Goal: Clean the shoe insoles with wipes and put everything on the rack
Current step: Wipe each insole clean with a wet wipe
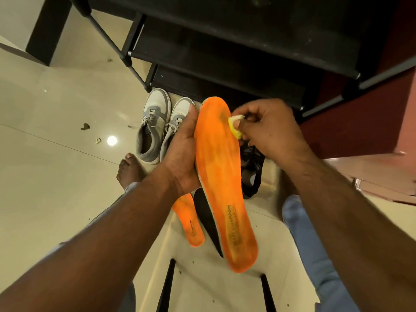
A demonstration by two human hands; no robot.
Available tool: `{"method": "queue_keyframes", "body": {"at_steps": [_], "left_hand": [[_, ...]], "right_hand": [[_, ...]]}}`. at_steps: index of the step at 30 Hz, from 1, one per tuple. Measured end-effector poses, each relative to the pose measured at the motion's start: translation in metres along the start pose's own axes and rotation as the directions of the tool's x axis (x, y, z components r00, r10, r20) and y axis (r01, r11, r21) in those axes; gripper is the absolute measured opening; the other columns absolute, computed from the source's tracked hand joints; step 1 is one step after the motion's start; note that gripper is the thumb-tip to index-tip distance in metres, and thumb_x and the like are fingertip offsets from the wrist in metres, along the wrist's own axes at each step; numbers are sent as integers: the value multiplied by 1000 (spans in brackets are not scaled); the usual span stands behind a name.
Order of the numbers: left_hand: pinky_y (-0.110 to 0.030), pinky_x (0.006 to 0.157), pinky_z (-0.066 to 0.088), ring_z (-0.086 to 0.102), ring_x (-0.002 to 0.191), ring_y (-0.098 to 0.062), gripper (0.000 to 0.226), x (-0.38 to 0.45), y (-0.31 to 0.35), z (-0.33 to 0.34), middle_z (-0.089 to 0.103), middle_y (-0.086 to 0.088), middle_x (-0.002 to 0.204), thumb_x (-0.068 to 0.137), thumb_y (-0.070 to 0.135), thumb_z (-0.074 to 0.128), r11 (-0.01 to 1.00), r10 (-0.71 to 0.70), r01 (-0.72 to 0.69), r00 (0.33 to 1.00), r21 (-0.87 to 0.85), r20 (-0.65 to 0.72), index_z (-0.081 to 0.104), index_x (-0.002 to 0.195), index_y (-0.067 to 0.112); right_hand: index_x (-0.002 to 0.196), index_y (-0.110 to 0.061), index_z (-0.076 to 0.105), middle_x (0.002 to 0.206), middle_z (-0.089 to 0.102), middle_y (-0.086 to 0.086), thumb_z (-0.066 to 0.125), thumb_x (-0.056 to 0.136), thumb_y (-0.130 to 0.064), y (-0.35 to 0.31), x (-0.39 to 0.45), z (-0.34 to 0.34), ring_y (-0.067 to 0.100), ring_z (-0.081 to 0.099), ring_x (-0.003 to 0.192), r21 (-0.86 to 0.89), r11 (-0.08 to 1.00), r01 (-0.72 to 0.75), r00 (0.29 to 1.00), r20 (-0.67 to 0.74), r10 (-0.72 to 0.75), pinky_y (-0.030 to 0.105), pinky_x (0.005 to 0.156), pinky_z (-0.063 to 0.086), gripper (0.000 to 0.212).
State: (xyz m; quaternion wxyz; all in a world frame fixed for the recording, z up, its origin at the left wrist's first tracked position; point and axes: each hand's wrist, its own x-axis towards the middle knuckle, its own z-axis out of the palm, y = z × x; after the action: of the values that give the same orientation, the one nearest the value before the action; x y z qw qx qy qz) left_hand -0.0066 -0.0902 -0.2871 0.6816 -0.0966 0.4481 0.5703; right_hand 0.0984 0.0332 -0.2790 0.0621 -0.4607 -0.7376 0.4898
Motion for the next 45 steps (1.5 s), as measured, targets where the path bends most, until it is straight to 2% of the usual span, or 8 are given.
{"method": "queue_keyframes", "body": {"at_steps": [4,11,15,18,23,31,37,45], "left_hand": [[-45,83,58,70,95,-29,61,0,-2,5,72,-16,106,99,56,31,992,110,-111,994,-56,-30,69,113,11],[-40,63,62,74,73,-25,72,1,0,8,75,-13,86,95,56,27,979,147,-163,981,-125,-125,81,73,13],[-50,91,53,68,104,-31,90,2,2,5,71,-15,112,89,79,15,985,108,-117,991,-124,-80,76,110,16],[-53,97,51,61,120,-33,88,4,-3,5,64,-16,130,88,79,16,986,127,-134,989,-101,-74,52,141,19],[-50,96,52,63,118,-32,85,2,1,7,63,-15,132,89,78,14,978,148,-155,987,-137,-60,48,143,22],[-54,103,46,61,122,-34,84,5,-7,7,64,-16,131,88,79,16,985,130,-136,989,-104,-68,54,137,22],[-47,97,51,58,125,-31,93,4,4,3,56,-12,142,86,82,12,972,166,-180,981,-152,-103,45,146,20],[-46,95,54,62,121,-31,87,3,-2,6,60,-14,136,89,78,14,987,139,-142,989,-76,-46,47,145,20]], "right_hand": [[98,-25,72,89,68,-8,67,86,-16,2,-2,11,9,66,82,1,1000,-25,997,-78,25,35,77,58,15],[108,-19,71,102,68,-7,62,89,-8,-5,-10,17,8,65,89,85,992,92,994,-66,-87,34,81,56,24],[103,-24,72,96,71,-9,64,88,-10,-6,-9,21,5,66,74,234,972,6,998,55,-19,26,69,55,22],[107,-24,71,103,66,-10,64,89,-16,-5,-10,24,6,63,93,100,994,43,999,10,-44,33,84,55,21],[117,-15,67,114,55,-4,63,89,-16,-15,-19,32,8,54,104,-139,971,193,981,8,-194,13,87,44,28],[117,-10,65,111,56,8,48,97,-23,-11,-23,31,21,56,100,-469,826,314,947,98,-305,38,87,52,28],[99,-11,75,92,69,1,65,83,-11,-20,-29,35,10,62,89,-30,878,478,869,161,-467,23,85,51,19],[102,-11,74,98,68,4,65,86,-10,-17,-22,28,18,62,95,-183,912,367,930,75,-359,37,88,51,18]]}}
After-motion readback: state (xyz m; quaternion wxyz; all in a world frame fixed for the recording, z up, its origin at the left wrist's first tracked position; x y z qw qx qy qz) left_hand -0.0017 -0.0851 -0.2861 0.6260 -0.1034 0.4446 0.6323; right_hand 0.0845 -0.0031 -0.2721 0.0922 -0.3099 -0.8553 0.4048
